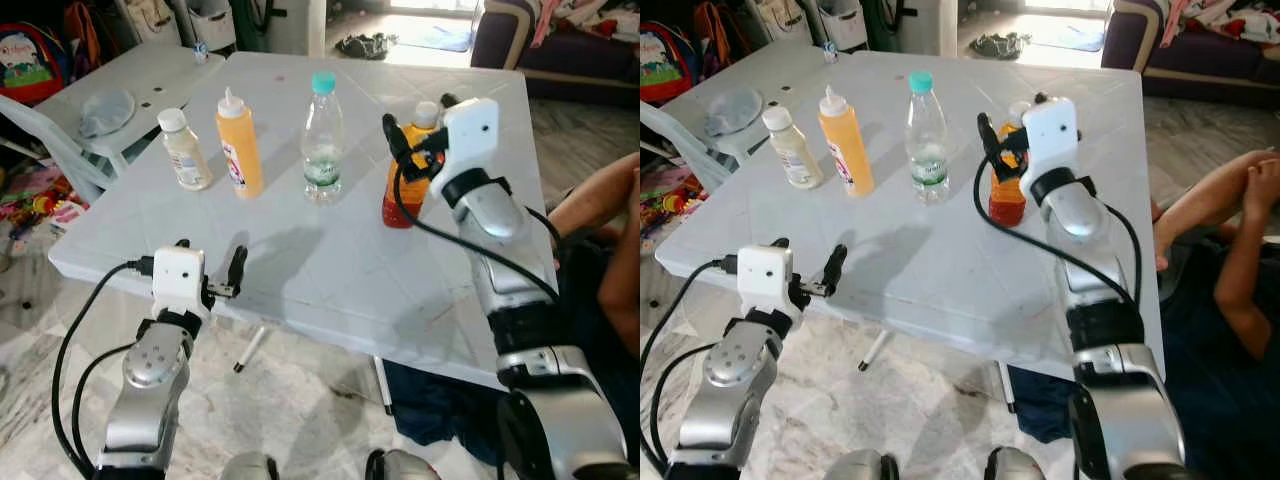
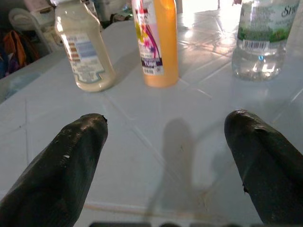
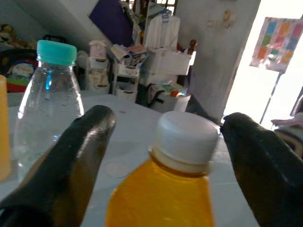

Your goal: Restocking fridge

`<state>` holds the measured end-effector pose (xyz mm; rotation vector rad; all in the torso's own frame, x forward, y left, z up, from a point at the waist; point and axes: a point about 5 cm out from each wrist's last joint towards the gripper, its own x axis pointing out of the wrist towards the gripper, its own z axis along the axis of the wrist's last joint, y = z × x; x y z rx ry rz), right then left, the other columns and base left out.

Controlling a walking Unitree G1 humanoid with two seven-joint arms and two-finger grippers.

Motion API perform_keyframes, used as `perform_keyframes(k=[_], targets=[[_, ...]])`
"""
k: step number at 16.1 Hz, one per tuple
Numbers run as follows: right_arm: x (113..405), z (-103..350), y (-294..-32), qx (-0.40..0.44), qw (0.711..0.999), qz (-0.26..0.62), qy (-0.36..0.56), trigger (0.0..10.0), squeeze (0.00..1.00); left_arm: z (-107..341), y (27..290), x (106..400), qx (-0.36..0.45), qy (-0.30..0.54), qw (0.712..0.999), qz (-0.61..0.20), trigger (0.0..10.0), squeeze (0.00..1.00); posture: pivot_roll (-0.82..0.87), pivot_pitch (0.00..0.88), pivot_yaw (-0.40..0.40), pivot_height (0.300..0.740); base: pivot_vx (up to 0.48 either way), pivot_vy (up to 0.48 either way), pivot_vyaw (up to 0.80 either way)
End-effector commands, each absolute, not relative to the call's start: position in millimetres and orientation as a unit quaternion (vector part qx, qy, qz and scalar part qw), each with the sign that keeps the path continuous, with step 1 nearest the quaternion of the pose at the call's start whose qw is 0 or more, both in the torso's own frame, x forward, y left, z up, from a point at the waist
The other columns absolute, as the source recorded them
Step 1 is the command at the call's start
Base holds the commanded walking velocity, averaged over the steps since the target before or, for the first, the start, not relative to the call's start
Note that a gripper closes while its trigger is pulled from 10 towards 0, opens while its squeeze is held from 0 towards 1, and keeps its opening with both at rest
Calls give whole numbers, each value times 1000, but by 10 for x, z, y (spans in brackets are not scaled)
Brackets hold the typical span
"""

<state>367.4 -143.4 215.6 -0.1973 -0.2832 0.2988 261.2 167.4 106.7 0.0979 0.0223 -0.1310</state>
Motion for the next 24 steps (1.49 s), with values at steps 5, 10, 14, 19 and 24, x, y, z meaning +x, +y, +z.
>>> perform_keyframes(k=[5, 10, 14, 19, 24], targets=[[3731, 2144, -1391, -73, 979, 156, -112, 0, 0, 1055, 1681, 2620, 56, 21, 996, -71, 10000, 0, 132, 67, 72, 740, 0, 0, 0], [3757, 2083, -1469, -59, 985, 140, -77, 0, 0, 1040, 1655, 2634, 54, 25, 995, -77, 10000, 0, 125, 60, 72, 740, 0, 0, 0], [3752, 2027, -1507, -55, 988, 133, -53, 0, 0, 1021, 1625, 2626, 51, 29, 995, -83, 10000, 0, 122, 59, 69, 740, 0, 0, 0], [3571, 2119, -1463, -74, 985, 129, -86, 0, 0, 895, 1608, 2590, 39, 67, 995, -62, 10000, 0, 95, 60, 67, 740, 0, 0, 0], [3057, 2108, -1351, -53, 980, 105, -160, 0, 0, 899, 1639, 2628, 27, 62, 997, -43, 10000, 0, 75, 40, 50, 740, -49, 0, 0]])
